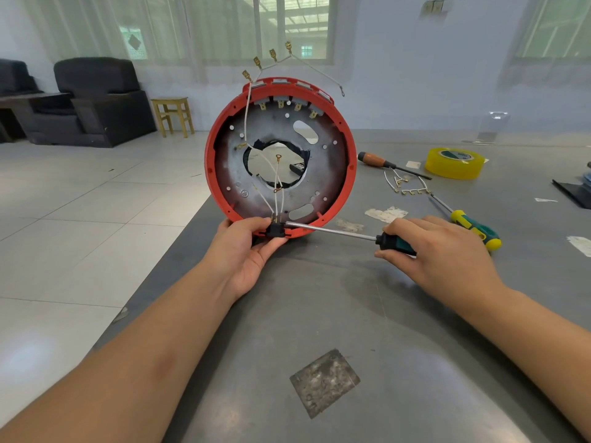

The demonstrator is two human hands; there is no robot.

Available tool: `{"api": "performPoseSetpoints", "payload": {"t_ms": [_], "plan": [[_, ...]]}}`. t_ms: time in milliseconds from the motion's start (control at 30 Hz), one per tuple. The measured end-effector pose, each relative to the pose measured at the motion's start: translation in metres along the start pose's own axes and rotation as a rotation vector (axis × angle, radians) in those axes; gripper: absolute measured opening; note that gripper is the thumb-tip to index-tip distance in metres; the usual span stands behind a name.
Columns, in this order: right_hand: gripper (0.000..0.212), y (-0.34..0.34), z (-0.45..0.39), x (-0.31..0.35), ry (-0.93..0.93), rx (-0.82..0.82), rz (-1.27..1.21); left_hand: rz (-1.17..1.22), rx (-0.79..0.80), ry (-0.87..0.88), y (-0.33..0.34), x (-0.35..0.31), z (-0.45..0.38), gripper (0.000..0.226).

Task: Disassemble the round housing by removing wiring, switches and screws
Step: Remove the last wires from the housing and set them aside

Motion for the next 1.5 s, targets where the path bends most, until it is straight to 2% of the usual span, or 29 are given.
{"api": "performPoseSetpoints", "payload": {"t_ms": [233, 600, 1300, 1367, 1500], "plan": [[0.032, 0.007, 0.001, 0.002, 0.076, 0.032, -0.052, 0.056, -0.033, 0.014, -0.002, -0.001, 0.000, 0.052], [0.031, 0.021, -0.005, 0.021, 0.083, 0.032, -0.126, 0.060, -0.061, 0.037, 0.002, 0.003, 0.005, 0.051], [0.027, -0.005, 0.002, -0.015, 0.154, -0.002, -0.113, 0.080, -0.018, 0.095, 0.001, -0.005, 0.009, 0.051], [0.026, -0.009, 0.005, -0.027, 0.208, -0.061, -0.135, 0.081, -0.018, 0.101, 0.001, -0.006, 0.010, 0.050], [0.027, -0.012, 0.013, -0.059, 0.434, -0.176, -0.195, 0.089, -0.016, 0.101, 0.002, -0.007, 0.012, 0.052]]}}
Point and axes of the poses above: each hand's wrist, its own z-axis away from the middle knuckle, its own y-axis out of the palm, x = y × z, the point moved 9 cm from there along -z, towards the middle knuckle, and after that the axes turned 14 degrees about -z, right-handed, at the moved point
